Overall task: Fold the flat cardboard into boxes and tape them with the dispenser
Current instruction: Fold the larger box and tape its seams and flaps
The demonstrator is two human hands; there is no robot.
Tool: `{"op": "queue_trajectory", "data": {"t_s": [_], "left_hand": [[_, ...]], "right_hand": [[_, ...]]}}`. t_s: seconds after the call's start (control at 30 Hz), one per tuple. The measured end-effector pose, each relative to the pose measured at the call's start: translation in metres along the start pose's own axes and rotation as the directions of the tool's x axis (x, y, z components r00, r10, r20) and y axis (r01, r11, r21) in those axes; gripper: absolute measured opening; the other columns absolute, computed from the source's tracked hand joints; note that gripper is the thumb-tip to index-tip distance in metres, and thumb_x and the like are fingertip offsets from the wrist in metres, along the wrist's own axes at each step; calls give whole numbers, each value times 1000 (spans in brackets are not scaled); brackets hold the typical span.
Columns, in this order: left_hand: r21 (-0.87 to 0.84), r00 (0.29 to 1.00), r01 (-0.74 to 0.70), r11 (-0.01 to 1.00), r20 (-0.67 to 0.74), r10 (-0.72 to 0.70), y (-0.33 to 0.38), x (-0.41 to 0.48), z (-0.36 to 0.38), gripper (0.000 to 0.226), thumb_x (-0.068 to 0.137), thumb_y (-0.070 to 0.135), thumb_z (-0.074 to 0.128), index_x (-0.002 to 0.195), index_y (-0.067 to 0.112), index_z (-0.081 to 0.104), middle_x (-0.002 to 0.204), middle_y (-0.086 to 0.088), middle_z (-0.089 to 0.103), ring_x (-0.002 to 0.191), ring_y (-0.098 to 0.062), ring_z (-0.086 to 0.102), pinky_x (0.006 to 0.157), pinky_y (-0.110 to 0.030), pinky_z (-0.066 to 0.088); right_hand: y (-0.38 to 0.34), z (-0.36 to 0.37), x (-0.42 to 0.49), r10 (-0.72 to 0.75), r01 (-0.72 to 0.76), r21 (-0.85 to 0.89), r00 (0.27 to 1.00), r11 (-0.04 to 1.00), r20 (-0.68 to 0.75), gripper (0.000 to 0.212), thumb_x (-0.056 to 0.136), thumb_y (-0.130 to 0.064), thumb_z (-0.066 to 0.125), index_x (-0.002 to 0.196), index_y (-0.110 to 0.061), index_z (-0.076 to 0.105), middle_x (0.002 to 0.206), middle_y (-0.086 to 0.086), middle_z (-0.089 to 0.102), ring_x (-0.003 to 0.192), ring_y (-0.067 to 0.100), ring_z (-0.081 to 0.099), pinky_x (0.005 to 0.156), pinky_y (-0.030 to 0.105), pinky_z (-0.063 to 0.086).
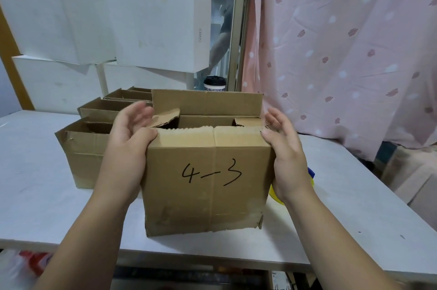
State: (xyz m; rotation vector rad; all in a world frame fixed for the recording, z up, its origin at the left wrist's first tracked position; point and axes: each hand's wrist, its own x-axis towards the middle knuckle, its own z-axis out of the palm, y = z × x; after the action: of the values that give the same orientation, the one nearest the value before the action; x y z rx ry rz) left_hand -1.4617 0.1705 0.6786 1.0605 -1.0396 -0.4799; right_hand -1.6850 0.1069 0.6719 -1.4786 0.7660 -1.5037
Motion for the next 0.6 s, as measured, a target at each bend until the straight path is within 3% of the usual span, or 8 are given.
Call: {"op": "queue_trajectory", "data": {"t_s": [0.07, 0.13, 0.23, 0.33, 0.47, 0.53, 0.6], "left_hand": [[-68, 997, 71, 995, 32, -69, 0, 2, -1, 58, 87, 6, 45, 138, 34, 42, 129, 23, 50, 124, -1, 46, 94, -26, 40], [-147, 986, 153, 977, 94, -141, 1, 5, -4, 66, 86, 3, 42, 143, 35, 36, 132, 23, 51, 119, -4, 53, 84, -23, 48], [-182, 975, 205, 962, 122, -185, 4, 8, -8, 68, 81, 5, 43, 138, 42, 41, 126, 22, 57, 102, -6, 64, 58, -20, 52], [-144, 974, 213, 966, 116, -197, 6, 8, -7, 63, 78, 10, 44, 130, 45, 50, 124, 26, 56, 100, -3, 62, 55, -17, 50], [-117, 971, 224, 967, 111, -211, 9, 10, -5, 67, 63, 17, 45, 119, 53, 58, 119, 27, 57, 89, 0, 62, 50, -17, 48], [-82, 973, 210, 974, 117, -200, 10, 10, -5, 66, 63, 17, 44, 114, 55, 59, 118, 23, 55, 95, -3, 59, 50, -18, 49], [-50, 973, 194, 980, 138, -185, 9, 8, -5, 54, 66, 19, 45, 107, 47, 65, 112, 13, 60, 85, -7, 58, 48, -20, 46]], "right_hand": [[-3, 0, 1, 63, -65, 57, 997, 996, 33, 52, 71, -28, 56, 117, -52, 52, 134, -17, 52, 126, 4, 48, 108, 36, 39], [-7, 1, 4, 97, -102, 86, 993, 991, 62, 63, 69, -24, 54, 125, -51, 47, 139, -13, 49, 129, 7, 47, 107, 37, 40], [-7, 0, 9, 129, -132, 70, 990, 989, 57, 68, 74, -18, 54, 138, -41, 43, 138, -13, 49, 126, 8, 49, 99, 32, 45], [-6, -1, 13, 169, -172, 45, 984, 984, 62, 73, 71, -19, 55, 142, -34, 43, 137, -14, 49, 120, 1, 50, 83, 21, 47], [-8, 0, 18, 210, -209, -19, 976, 978, 61, 76, 60, -25, 51, 134, -42, 48, 131, -17, 51, 117, 2, 52, 82, 23, 45], [-10, 1, 17, 206, -205, -19, 977, 979, 60, 65, 61, -25, 51, 122, -46, 54, 117, -23, 56, 103, -3, 57, 71, 18, 46], [-11, 2, 15, 183, -183, -14, 982, 983, 52, 46, 62, -23, 50, 103, -40, 61, 101, -23, 62, 87, -6, 61, 63, 15, 46]]}}
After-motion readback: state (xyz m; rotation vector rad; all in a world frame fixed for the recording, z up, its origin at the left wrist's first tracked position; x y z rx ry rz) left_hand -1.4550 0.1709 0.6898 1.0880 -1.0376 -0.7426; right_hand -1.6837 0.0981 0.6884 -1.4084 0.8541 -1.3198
